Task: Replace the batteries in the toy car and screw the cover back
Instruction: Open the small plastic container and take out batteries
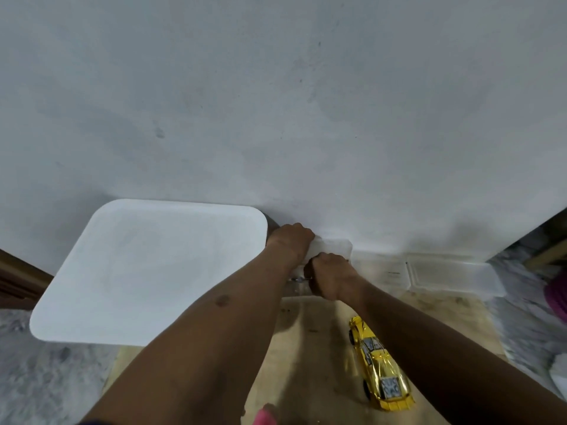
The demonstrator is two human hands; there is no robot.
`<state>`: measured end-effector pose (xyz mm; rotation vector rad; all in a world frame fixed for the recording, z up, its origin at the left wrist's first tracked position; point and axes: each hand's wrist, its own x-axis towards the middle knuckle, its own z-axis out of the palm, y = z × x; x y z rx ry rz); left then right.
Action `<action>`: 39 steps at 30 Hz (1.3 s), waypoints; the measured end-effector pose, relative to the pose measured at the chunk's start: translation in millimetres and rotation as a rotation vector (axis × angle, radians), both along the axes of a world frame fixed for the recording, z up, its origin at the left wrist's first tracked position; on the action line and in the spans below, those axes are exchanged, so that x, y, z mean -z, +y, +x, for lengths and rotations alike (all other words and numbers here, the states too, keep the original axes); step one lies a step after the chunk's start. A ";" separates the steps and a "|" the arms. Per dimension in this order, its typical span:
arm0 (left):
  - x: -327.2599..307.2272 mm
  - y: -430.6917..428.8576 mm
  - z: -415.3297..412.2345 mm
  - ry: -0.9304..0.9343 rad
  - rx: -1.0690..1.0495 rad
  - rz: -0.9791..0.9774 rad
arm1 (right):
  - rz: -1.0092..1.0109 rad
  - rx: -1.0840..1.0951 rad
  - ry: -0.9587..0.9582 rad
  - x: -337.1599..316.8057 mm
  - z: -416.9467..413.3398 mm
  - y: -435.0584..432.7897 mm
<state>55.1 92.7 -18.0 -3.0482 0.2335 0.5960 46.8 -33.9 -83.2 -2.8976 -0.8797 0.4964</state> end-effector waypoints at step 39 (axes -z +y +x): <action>-12.4 -108.3 -160.3 0.044 -0.149 -0.403 | 0.876 0.916 0.305 -95.8 -124.7 -159.9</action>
